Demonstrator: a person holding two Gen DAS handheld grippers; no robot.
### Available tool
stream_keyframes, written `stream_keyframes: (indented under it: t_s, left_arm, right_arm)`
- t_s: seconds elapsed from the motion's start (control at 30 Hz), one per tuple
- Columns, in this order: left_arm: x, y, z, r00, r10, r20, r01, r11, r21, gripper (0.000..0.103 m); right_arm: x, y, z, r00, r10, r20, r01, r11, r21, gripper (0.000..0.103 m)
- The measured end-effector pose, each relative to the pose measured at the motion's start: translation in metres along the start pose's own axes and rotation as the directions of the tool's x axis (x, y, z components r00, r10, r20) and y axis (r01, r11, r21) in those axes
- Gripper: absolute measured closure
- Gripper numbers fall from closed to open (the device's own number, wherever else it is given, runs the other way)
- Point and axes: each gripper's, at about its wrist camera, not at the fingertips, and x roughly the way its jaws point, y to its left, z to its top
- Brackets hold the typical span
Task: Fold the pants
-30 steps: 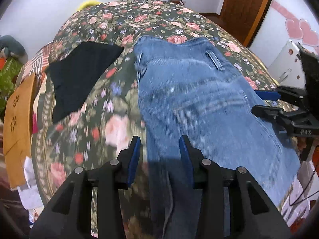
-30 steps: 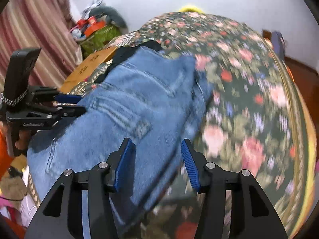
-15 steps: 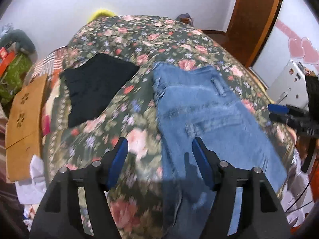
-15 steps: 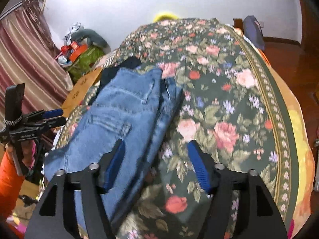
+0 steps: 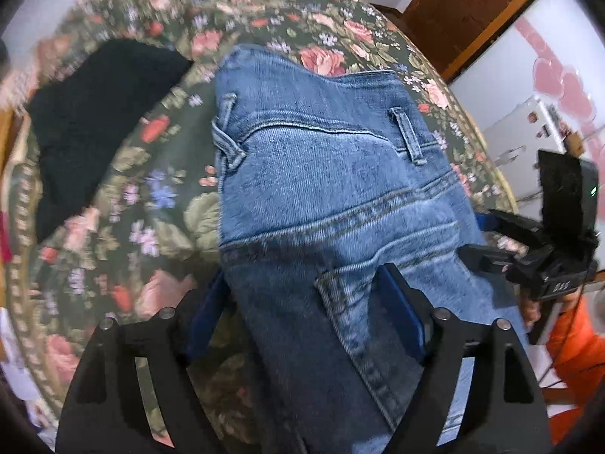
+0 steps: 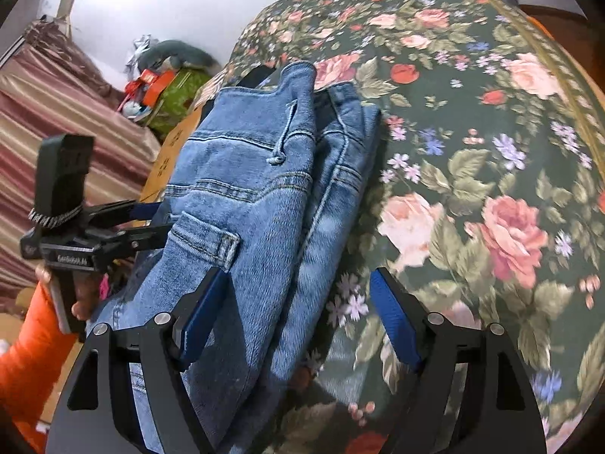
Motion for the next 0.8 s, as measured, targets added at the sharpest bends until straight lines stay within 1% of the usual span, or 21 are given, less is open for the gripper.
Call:
stream_keyframes:
  t_s: [0.07,0.13,0.2,0.27,0.3,0.33,0.4,0.47,0.5,0.57,0.63,0.7,0.8]
  left_arm:
    - [0.004,0.003,0.005,0.999,-0.034,0.003,0.034,0.999,-0.013,0.019]
    - [0.008,0.000,0.009,0.999,-0.044,0.013,0.044,0.999,0.003,0.019]
    - [0.012,-0.004,0.012,0.999,-0.046,0.018,0.046,0.999,0.015,0.020]
    - [0.015,-0.008,0.016,0.999,-0.043,0.015,0.043,0.999,0.020,0.024]
    - [0.014,-0.009,0.017,0.999,-0.048,0.014,0.048,0.999,0.023,0.028]
    - [0.012,-0.009,0.016,0.999,-0.051,0.013,0.050,0.998,0.031,0.030]
    - [0.007,-0.013,0.014,0.999,-0.048,0.019,0.047,0.997,0.054,0.043]
    - [0.000,-0.023,0.009,0.999,-0.030,0.027,0.027,0.995,0.096,0.050]
    - [-0.001,-0.026,0.007,0.999,-0.025,0.028,0.022,0.994,0.106,0.052]
    - [-0.008,-0.033,-0.002,0.999,-0.014,0.035,0.009,0.992,0.123,0.056]
    - [-0.016,-0.038,-0.013,0.998,-0.008,0.059,0.000,0.991,0.132,0.060]
    - [-0.031,-0.044,-0.026,0.995,-0.002,0.102,-0.012,0.990,0.138,0.065]
    - [-0.051,-0.049,-0.039,0.988,0.001,0.157,-0.021,0.991,0.129,0.067]
  right_arm:
    - [0.002,-0.003,0.004,1.000,0.022,-0.008,-0.022,1.000,0.013,0.025]
    - [0.005,-0.006,0.010,0.999,0.049,-0.009,-0.049,0.998,0.033,0.025]
    - [0.013,-0.001,0.017,0.999,0.050,-0.016,-0.050,0.999,0.017,0.025]
    - [0.020,0.008,0.023,0.999,0.026,-0.024,-0.027,0.999,-0.022,0.026]
    - [0.021,0.009,0.023,1.000,0.022,-0.021,-0.023,0.999,-0.023,0.027]
    - [0.021,0.007,0.024,0.999,0.027,-0.024,-0.027,0.999,-0.018,0.028]
    - [0.018,0.005,0.023,0.999,0.032,-0.024,-0.032,0.999,-0.015,0.038]
    - [0.011,0.001,0.021,0.999,0.034,-0.011,-0.034,0.999,-0.007,0.052]
    - [0.007,0.002,0.018,0.999,0.043,-0.009,-0.043,0.999,0.000,0.055]
    - [0.001,0.005,0.014,0.999,0.036,-0.001,-0.036,0.999,-0.017,0.064]
    - [-0.008,0.016,0.006,1.000,0.017,0.012,-0.016,0.998,-0.059,0.067]
    - [-0.014,0.024,0.002,1.000,0.014,0.021,-0.013,0.997,-0.077,0.070]
    - [-0.020,0.038,-0.002,0.999,0.016,0.033,-0.012,0.995,-0.101,0.072]
